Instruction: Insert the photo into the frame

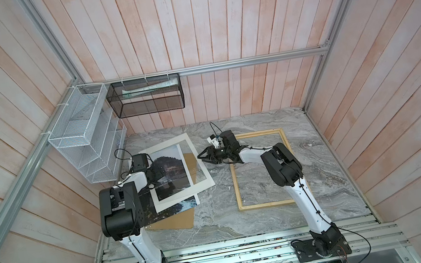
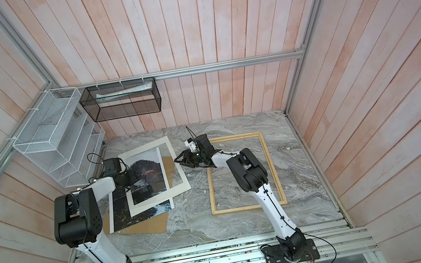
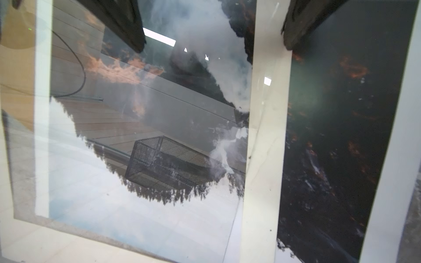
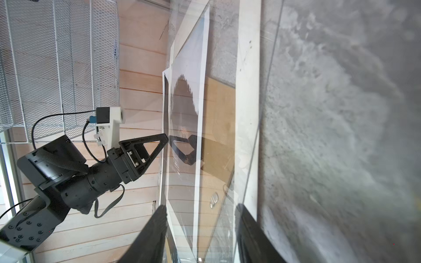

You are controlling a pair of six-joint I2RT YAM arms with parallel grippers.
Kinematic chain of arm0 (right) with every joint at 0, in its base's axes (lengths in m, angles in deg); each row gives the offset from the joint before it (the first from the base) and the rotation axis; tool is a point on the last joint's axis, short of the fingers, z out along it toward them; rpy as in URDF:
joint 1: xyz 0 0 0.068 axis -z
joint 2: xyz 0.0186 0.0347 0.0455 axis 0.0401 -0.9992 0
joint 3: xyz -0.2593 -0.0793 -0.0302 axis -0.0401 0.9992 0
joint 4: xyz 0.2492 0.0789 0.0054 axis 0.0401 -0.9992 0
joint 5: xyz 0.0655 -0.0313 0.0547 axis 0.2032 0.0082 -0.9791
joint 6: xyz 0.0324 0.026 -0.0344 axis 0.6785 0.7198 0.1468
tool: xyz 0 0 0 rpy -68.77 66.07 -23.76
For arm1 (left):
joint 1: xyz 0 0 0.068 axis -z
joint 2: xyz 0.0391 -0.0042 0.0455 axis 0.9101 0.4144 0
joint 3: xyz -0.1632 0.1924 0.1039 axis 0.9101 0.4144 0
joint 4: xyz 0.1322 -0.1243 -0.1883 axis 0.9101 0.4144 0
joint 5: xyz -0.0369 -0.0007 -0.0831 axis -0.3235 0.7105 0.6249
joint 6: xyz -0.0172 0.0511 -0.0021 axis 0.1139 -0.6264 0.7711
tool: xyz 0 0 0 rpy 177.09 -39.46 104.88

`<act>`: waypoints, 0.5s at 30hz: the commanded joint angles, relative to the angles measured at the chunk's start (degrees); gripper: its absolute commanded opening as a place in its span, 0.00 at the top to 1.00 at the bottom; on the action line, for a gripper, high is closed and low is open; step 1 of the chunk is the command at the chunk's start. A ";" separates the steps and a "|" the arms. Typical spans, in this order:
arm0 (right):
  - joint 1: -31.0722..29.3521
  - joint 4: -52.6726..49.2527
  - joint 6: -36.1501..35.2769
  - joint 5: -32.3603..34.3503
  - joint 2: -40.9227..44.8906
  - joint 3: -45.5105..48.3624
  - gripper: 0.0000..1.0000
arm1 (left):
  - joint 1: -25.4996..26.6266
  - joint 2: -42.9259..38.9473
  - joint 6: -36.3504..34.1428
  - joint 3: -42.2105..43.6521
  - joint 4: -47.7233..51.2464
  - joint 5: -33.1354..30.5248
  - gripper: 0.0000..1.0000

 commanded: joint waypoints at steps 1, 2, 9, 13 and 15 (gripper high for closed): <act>-1.00 3.05 0.92 -2.30 2.70 0.59 0.51 | 0.51 0.31 0.46 2.24 4.75 3.74 0.05; -1.08 3.05 1.05 -2.34 2.62 0.54 0.51 | 0.57 0.32 0.55 2.32 4.69 3.79 0.05; -1.87 2.46 2.40 -1.83 1.69 -0.24 0.61 | 0.59 0.03 0.28 2.59 4.61 3.89 0.05; -2.28 2.17 2.81 -1.73 1.34 -0.61 0.63 | 0.59 -0.30 0.18 2.81 4.49 3.94 0.05; -2.35 2.05 2.92 -1.65 1.25 -0.61 0.65 | 0.59 -0.39 0.15 2.97 4.30 4.00 0.05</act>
